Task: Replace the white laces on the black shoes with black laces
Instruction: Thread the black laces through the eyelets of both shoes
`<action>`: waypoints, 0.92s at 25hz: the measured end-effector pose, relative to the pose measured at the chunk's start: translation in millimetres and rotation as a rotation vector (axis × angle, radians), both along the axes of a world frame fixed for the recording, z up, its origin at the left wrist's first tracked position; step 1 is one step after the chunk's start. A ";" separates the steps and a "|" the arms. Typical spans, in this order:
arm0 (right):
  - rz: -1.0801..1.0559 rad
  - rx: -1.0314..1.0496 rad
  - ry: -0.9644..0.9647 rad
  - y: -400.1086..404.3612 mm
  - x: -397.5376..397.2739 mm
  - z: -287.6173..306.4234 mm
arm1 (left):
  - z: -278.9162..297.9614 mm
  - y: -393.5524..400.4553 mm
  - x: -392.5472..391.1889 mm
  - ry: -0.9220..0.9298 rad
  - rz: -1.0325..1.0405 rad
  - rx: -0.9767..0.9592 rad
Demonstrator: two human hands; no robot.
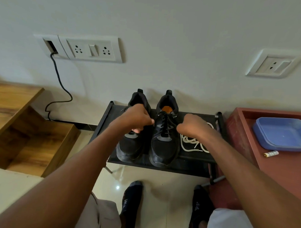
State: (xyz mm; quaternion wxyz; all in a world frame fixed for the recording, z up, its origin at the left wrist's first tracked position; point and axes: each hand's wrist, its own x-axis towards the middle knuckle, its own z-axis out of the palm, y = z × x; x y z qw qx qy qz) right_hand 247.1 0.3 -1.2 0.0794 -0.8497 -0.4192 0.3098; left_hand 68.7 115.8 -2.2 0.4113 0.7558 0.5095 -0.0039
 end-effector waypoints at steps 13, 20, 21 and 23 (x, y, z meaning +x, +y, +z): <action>-0.048 0.220 -0.105 7.4 14.8 -30.8 | -24.1 5.6 33.3 -0.036 -0.078 0.156; -0.047 0.027 0.228 5.9 -2.1 -28.7 | -14.3 -0.9 22.9 0.136 -0.221 0.187; -0.072 0.043 0.248 5.6 -4.2 -28.7 | -14.3 -2.1 23.2 0.121 -0.227 0.137; -0.128 0.068 0.307 3.8 -6.3 -27.4 | -12.6 -4.1 26.1 0.120 -0.244 0.129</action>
